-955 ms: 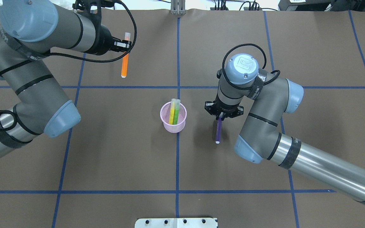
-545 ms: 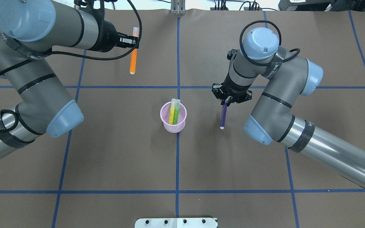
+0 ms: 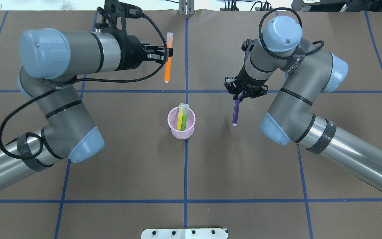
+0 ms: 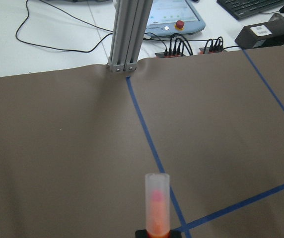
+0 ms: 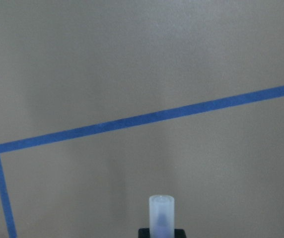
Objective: Collect pens into pen holder
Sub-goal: 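Lift purple marker with right gripper while left carries orange marker over cup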
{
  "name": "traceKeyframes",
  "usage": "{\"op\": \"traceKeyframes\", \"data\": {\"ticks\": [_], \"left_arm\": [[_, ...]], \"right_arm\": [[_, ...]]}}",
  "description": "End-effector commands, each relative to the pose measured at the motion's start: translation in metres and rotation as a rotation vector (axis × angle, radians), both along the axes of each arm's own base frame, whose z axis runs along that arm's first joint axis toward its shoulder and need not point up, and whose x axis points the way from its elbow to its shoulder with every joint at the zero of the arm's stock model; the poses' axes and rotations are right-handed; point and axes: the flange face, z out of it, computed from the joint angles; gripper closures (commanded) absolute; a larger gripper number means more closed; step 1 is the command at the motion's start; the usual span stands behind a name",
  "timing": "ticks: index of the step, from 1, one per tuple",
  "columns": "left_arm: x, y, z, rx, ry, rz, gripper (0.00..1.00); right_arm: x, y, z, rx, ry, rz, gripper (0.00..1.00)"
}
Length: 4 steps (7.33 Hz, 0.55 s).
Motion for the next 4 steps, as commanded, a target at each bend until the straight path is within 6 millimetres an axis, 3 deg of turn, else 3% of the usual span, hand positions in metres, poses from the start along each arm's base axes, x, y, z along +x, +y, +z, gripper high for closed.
{"op": "traceKeyframes", "data": {"ticks": [1,3,4], "left_arm": [[0.035,0.015,0.034,0.066,0.023,-0.034,1.0],[0.069,0.052,0.051,0.072,0.02,-0.019,1.0],[0.075,0.058,0.052,0.073,0.02,-0.016,1.0]], "right_arm": [[0.007,0.001,-0.011,0.028,-0.015,0.005,1.0],[0.008,0.0,-0.011,0.052,-0.007,0.007,1.0],[0.011,-0.002,-0.011,0.052,-0.008,0.01,1.0]]}}
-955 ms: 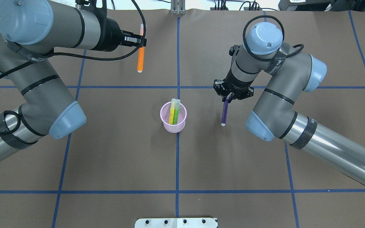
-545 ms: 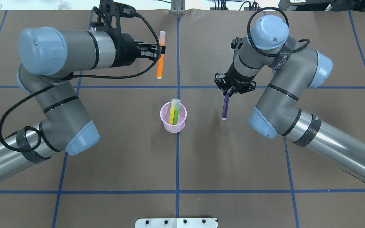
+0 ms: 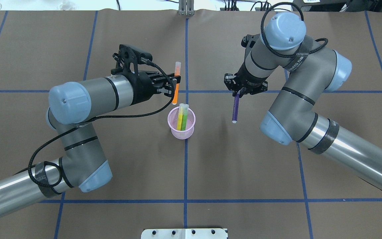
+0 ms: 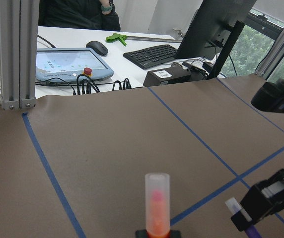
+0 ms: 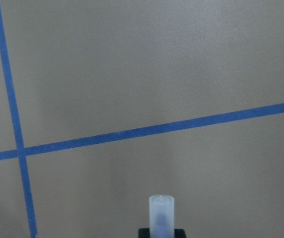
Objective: Collect pens into pen holder
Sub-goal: 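Lift purple marker with right gripper while left carries orange marker over cup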
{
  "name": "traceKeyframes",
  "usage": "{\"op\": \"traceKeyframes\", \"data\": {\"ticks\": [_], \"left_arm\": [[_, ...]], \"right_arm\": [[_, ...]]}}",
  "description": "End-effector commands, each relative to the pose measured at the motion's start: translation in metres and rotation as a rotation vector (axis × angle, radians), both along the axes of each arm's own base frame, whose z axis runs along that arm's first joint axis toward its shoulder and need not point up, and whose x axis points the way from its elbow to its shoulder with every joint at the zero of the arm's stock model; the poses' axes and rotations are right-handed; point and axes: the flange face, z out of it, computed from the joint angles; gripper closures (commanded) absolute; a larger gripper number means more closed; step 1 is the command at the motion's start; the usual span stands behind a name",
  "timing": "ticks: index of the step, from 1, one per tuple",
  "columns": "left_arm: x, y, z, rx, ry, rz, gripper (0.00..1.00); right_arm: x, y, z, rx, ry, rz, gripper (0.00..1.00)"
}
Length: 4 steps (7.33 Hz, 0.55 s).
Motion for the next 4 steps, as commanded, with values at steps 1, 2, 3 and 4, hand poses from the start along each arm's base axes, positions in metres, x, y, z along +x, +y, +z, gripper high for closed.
{"op": "traceKeyframes", "data": {"ticks": [1,2,3,4], "left_arm": [[0.014,0.017,0.011,-0.002,-0.009,0.011,1.0],[0.018,0.021,0.014,0.02,-0.028,0.017,1.0],[0.027,0.029,0.018,0.029,-0.043,0.018,1.0],[0.036,0.035,0.019,0.028,-0.047,0.021,1.0]], "right_arm": [[0.005,-0.002,-0.004,0.01,-0.007,0.003,1.0],[0.008,-0.003,-0.007,0.012,-0.011,0.005,1.0],[0.009,-0.003,-0.007,0.013,-0.012,0.007,1.0],[0.009,-0.003,-0.007,0.013,-0.012,0.007,1.0]]}}
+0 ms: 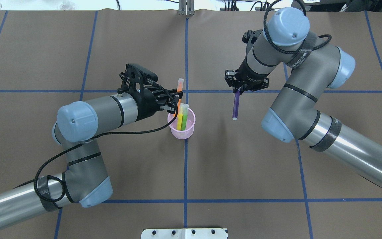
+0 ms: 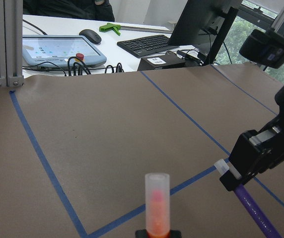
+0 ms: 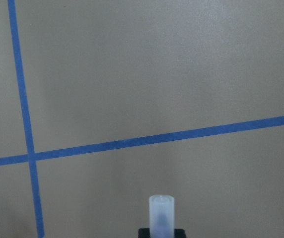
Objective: Collect pens into pen holder
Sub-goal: 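Lower the orange marker into the pink cup with the left gripper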
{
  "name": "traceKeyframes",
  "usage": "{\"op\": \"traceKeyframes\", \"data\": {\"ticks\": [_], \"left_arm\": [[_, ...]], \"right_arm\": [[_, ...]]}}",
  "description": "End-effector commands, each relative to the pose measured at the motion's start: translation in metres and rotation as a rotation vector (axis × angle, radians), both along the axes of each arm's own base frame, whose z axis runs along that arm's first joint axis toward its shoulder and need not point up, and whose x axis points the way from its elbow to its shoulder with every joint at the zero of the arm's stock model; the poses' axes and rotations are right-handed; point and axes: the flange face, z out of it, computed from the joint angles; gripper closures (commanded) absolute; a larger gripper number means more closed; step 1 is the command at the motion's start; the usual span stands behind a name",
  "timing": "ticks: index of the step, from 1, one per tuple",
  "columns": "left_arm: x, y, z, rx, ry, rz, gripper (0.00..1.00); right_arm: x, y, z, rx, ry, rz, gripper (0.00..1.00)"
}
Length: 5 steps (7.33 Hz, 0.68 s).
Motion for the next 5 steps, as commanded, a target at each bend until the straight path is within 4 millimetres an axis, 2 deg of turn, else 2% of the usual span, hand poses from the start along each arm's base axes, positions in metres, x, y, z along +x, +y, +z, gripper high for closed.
{"op": "traceKeyframes", "data": {"ticks": [1,4,5], "left_arm": [[0.015,0.011,0.005,0.001,-0.016,0.01,1.0],[0.036,0.026,0.013,-0.007,-0.031,-0.01,1.0],[0.036,0.026,0.012,-0.007,-0.027,-0.015,1.0]], "right_arm": [[0.002,-0.001,-0.001,0.001,-0.001,0.002,1.0],[0.007,-0.005,-0.003,0.005,-0.008,0.008,1.0],[0.008,-0.006,-0.003,0.005,-0.008,0.009,1.0]]}}
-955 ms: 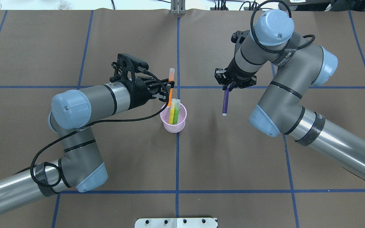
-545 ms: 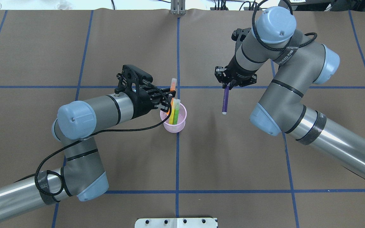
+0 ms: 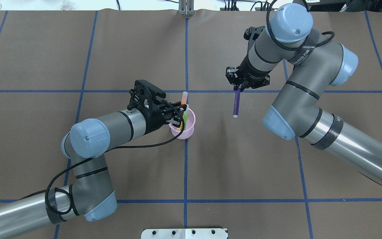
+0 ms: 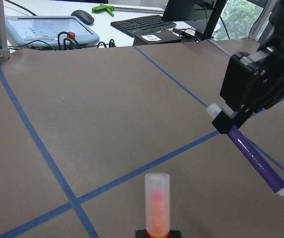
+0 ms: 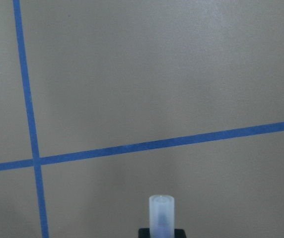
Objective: Collect pens into pen holder
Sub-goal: 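Lower the orange marker into the pink cup with the left gripper, then open left gripper and withdraw it while right carries purple marker toward cup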
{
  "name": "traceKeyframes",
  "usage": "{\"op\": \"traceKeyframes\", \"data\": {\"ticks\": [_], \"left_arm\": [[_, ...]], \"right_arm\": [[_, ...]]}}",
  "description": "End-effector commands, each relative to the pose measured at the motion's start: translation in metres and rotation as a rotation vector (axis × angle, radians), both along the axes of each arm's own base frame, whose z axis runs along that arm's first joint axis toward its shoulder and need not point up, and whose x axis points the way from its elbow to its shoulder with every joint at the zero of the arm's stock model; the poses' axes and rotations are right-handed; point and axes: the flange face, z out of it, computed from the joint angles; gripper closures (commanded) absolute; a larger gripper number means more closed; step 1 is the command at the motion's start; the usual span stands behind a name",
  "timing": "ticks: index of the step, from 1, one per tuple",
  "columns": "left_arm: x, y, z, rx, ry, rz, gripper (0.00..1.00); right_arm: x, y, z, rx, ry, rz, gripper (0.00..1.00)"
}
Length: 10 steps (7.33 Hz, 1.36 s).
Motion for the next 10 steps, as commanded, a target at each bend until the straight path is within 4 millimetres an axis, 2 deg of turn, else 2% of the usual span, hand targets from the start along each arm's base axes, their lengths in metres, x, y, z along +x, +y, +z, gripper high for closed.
{"op": "traceKeyframes", "data": {"ticks": [1,2,3,4,5,6,7,8,9,10], "left_arm": [[0.004,0.003,0.0,-0.008,0.005,-0.008,0.79],[0.004,0.004,-0.001,-0.011,0.009,-0.005,0.49],[0.002,0.005,-0.004,-0.003,0.012,0.0,0.29],[0.0,0.005,-0.007,0.002,0.016,0.003,0.2],[-0.004,0.005,-0.01,0.005,0.017,0.024,0.19],[-0.014,-0.006,-0.011,0.004,0.014,0.039,0.2],[-0.033,-0.031,-0.006,-0.004,-0.004,0.03,0.2],[-0.059,-0.067,-0.002,-0.057,-0.079,0.076,0.2],[-0.101,-0.103,0.0,-0.129,-0.137,0.132,0.2],[-0.145,-0.137,0.009,-0.222,-0.182,0.194,0.14]], "right_arm": [[0.001,-0.001,0.0,0.001,-0.001,0.002,1.0],[0.002,-0.001,-0.001,0.001,-0.002,0.002,1.0],[0.008,-0.002,-0.005,0.01,-0.009,0.006,1.0],[0.018,-0.001,-0.015,0.045,-0.024,-0.003,1.0],[0.024,0.004,-0.026,0.096,-0.036,-0.015,1.0],[0.033,0.009,-0.04,0.148,-0.055,-0.024,1.0],[0.042,0.012,-0.053,0.197,-0.097,-0.017,1.0],[0.047,0.014,-0.065,0.252,-0.139,-0.002,1.0],[0.054,0.017,-0.075,0.302,-0.156,0.027,1.0],[0.057,0.019,-0.083,0.354,-0.16,0.064,1.0]]}}
